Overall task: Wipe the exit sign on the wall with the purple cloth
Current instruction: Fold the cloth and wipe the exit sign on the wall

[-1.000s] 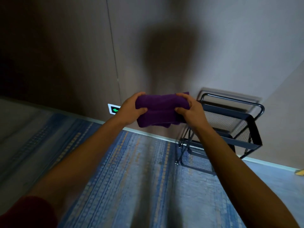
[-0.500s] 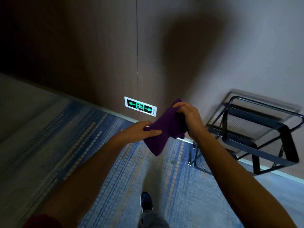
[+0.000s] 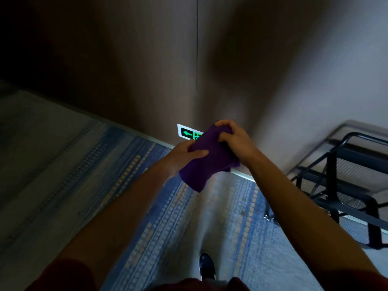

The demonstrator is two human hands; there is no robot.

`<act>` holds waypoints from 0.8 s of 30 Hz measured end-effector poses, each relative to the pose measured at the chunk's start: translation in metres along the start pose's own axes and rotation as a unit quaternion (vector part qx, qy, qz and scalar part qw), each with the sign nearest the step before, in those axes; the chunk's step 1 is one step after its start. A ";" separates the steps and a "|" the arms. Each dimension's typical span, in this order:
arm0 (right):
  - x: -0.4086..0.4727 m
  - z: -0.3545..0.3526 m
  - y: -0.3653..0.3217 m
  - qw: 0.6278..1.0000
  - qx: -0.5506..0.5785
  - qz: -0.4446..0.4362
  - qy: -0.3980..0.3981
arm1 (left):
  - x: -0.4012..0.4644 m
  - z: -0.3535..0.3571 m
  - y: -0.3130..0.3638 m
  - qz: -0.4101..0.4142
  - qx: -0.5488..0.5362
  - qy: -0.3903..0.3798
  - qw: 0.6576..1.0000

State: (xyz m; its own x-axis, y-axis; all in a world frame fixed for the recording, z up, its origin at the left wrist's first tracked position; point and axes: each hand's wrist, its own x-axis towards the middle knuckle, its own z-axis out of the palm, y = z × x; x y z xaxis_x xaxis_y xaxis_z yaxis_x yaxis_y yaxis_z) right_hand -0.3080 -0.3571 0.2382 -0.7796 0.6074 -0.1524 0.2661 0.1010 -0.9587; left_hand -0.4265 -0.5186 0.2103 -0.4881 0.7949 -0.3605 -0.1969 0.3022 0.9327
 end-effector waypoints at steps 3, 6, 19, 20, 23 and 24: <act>0.016 0.018 0.010 0.999 -0.021 0.014 0.024 | 0.011 -0.026 -0.001 -0.009 0.012 -0.008 1.000; 0.034 0.052 0.019 0.998 -0.035 0.016 0.058 | 0.018 -0.057 -0.003 -0.025 0.004 -0.053 0.998; 0.098 0.239 0.009 0.959 0.039 0.064 0.275 | 0.065 -0.260 -0.005 -0.051 -0.031 -0.140 0.988; 0.101 0.248 0.010 0.958 0.031 0.061 0.279 | 0.071 -0.269 -0.001 -0.052 -0.013 -0.155 0.986; 0.111 0.270 0.020 0.956 0.024 0.049 0.289 | 0.087 -0.283 0.004 -0.028 0.027 -0.177 0.983; 0.115 0.275 0.024 0.953 0.025 0.048 0.298 | 0.093 -0.285 0.006 -0.019 0.027 -0.180 0.983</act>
State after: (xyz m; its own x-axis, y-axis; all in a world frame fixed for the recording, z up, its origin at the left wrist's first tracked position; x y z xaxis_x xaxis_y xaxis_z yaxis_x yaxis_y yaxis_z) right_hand -0.5470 -0.5018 0.1318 -0.2894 0.9529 -0.0907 0.2813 -0.0059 -0.9596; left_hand -0.7150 -0.5930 0.1802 -0.1461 0.9143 -0.3779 -0.1594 0.3553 0.9211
